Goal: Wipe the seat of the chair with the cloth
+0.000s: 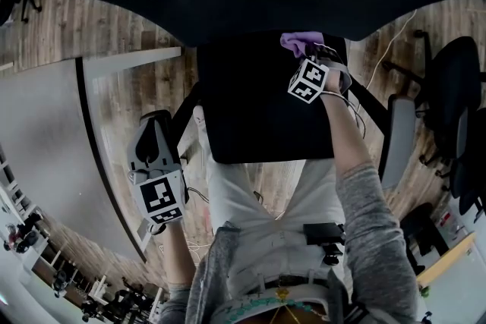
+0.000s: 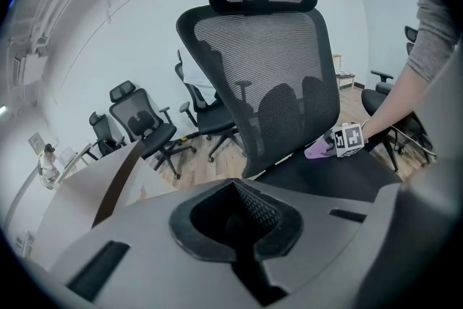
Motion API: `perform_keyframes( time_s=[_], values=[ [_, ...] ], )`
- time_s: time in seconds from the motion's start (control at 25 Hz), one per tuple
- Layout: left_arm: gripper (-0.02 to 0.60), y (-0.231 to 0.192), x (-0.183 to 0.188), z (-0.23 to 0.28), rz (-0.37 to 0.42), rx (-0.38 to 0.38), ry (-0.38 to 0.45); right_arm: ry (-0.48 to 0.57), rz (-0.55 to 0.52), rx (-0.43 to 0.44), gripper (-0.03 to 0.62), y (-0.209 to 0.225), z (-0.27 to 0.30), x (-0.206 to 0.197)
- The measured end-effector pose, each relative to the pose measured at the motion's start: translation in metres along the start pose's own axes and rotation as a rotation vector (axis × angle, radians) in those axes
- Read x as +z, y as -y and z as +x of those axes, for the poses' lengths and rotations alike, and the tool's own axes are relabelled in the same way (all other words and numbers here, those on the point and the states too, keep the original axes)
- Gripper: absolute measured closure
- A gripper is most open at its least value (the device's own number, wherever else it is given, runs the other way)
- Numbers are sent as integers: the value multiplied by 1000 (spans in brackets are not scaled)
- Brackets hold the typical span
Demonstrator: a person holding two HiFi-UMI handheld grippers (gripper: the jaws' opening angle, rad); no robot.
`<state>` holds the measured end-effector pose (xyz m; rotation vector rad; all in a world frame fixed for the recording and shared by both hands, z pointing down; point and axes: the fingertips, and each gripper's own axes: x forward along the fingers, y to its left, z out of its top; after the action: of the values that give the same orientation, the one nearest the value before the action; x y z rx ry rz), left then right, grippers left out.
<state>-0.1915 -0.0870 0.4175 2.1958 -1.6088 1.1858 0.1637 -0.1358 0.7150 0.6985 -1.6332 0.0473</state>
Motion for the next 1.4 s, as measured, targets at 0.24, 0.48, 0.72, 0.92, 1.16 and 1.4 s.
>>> perform_keyframes(
  time_s=[0.24, 0.48, 0.72, 0.92, 1.16, 1.4],
  values=[
    [580, -1, 0, 1, 1, 0, -2, -20, 78, -15, 546, 8, -6, -23],
    [580, -1, 0, 1, 8, 4, -5, -26, 119, -28, 546, 14, -12, -39],
    [580, 0, 0, 1, 8, 2, -5, -38, 147, -42, 546, 18, -16, -54],
    [580, 1, 0, 2, 11, 7, -6, -36, 213, -56, 546, 23, -19, -68],
    [580, 2, 1, 2, 10, 3, -4, -45, 271, -54, 546, 24, -18, -71],
    [580, 1, 1, 1, 7, 1, -1, -24, 316, -55, 546, 25, -19, -70]
  ],
)
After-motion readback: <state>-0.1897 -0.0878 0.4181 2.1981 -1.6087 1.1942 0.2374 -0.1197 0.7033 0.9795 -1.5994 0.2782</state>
